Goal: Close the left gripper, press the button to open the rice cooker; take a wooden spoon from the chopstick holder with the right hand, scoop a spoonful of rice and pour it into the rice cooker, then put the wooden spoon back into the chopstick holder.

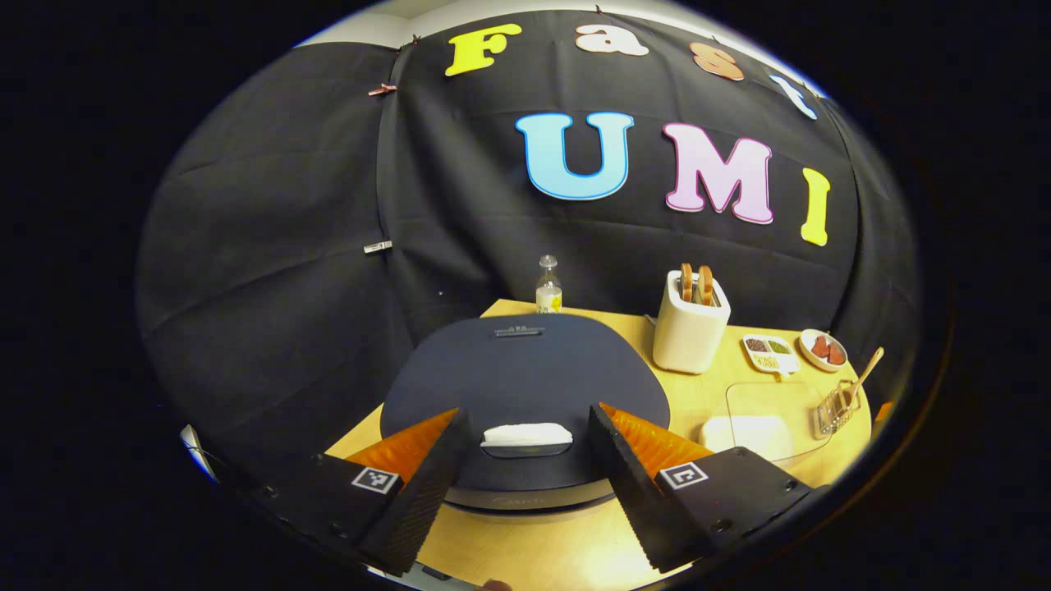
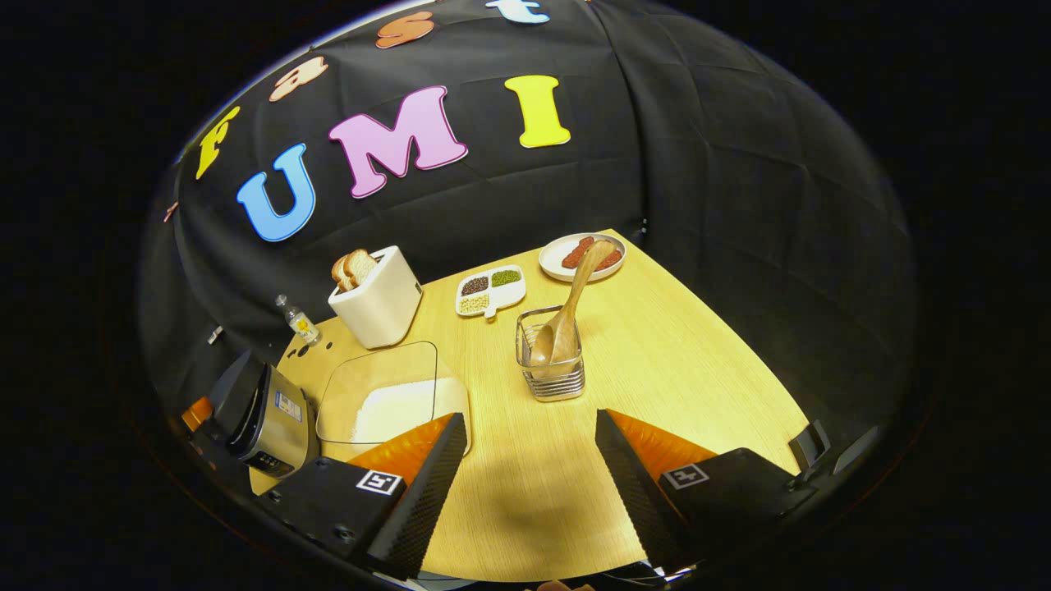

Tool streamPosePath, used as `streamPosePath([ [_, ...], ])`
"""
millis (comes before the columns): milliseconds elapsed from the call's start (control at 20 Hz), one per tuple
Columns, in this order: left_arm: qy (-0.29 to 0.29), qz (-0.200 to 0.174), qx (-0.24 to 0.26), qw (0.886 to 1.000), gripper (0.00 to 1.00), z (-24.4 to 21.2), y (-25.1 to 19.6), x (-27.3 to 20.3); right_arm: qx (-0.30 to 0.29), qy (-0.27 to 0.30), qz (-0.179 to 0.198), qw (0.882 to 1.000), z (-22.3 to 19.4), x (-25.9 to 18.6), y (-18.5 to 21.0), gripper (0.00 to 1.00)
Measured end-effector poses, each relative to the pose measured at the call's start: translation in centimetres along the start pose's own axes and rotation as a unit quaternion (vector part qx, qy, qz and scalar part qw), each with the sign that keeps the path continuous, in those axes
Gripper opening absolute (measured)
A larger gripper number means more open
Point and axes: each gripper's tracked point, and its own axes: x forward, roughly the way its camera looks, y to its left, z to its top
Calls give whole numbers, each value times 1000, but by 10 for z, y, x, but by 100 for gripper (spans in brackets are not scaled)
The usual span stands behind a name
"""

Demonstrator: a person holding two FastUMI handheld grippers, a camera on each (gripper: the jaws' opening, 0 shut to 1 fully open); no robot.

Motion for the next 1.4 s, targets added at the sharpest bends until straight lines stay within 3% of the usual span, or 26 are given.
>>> streamPosePath([
  [100, -23, 1, 4, 1000, 100, 4, -2, -2, -7, 4, 6, 1000, -1, 1, 4, 99],
  [500, -12, -10, -1, 1000, 100, -8, -2, 6, -39, 4, 39, 998, -4, -2, 32, 99],
  [750, -18, -27, 3, 999, 100, 4, -7, -8, -40, -56, 54, 996, 34, -14, 55, 99],
  [950, -88, -52, 9, 995, 98, 52, -22, -50, -41, -140, 59, 987, 91, -38, 65, 99],
  [1150, -154, -82, 13, 985, 98, 95, -47, -93, -52, -227, 38, 972, 143, -71, 63, 98],
  [1300, -178, -107, 52, 977, 98, 105, -68, -114, -75, -260, -15, 963, 153, -92, 45, 98],
  [1400, -186, -130, 62, 972, 98, 104, -79, -124, -89, -274, -26, 957, 150, -103, 44, 98],
])
